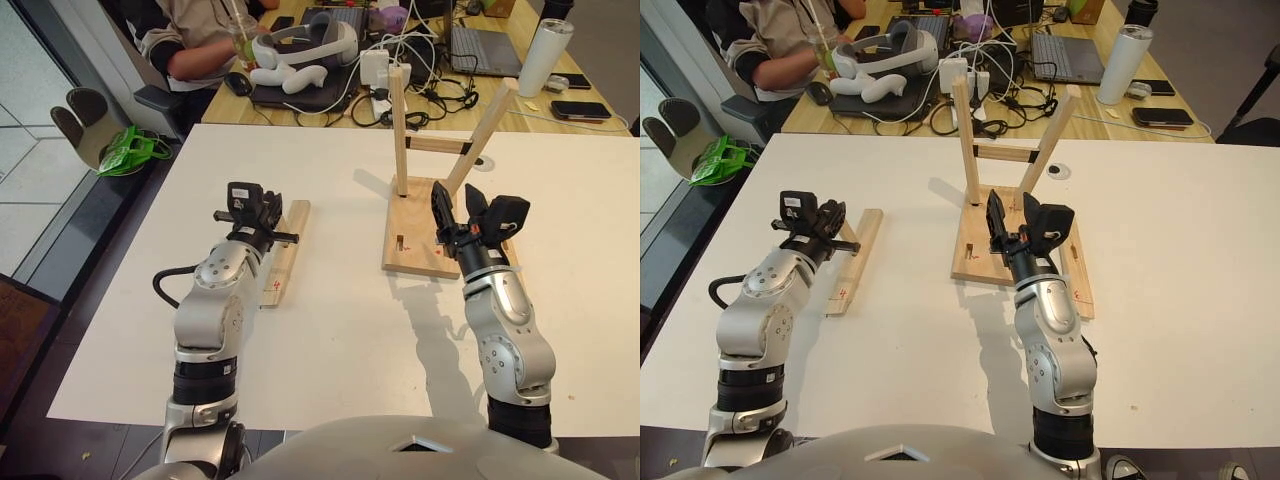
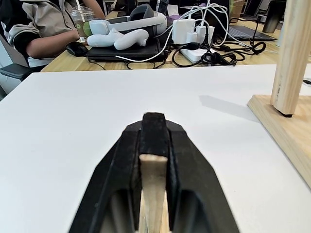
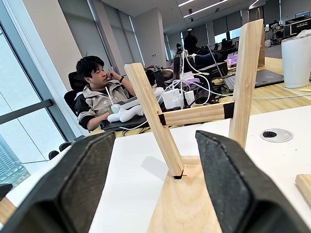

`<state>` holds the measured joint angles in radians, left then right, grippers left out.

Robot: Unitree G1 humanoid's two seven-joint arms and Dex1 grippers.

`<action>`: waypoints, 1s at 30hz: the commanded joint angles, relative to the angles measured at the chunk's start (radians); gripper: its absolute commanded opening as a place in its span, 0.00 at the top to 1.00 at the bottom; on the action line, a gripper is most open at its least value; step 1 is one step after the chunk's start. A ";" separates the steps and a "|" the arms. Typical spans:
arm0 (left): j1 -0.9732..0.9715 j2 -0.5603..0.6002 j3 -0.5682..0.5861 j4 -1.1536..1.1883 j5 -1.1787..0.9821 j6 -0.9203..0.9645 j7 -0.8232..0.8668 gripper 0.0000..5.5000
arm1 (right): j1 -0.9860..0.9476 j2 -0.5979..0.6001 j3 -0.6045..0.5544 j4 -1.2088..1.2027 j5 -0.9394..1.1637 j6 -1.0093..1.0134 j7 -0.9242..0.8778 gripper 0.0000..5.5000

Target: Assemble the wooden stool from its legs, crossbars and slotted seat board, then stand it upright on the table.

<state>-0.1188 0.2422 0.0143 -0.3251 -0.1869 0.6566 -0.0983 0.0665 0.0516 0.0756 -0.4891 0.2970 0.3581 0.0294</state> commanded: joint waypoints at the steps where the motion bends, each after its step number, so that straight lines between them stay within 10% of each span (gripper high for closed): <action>1: 0.013 -0.018 -0.052 -0.035 -0.013 0.065 -0.025 0.92 | -0.012 0.001 -0.005 0.008 0.006 0.016 0.000 0.44; 11: -0.102 -0.235 -0.025 0.029 -0.033 0.021 0.096 0.92 | -0.030 0.004 0.002 0.028 0.002 0.011 0.006 0.44; 22: -0.724 0.001 0.126 -0.020 0.022 0.069 0.093 0.92 | -0.027 -0.002 -0.001 0.027 -0.001 0.008 0.010 0.44; 30: -0.163 0.035 0.119 0.304 0.084 -0.310 -0.049 0.92 | -0.032 -0.007 -0.004 0.022 0.003 0.017 0.011 0.44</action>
<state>-0.4674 0.3093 0.1392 -0.2560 -0.1193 0.4542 -0.1105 0.0393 0.0464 0.0751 -0.4626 0.2964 0.3601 0.0380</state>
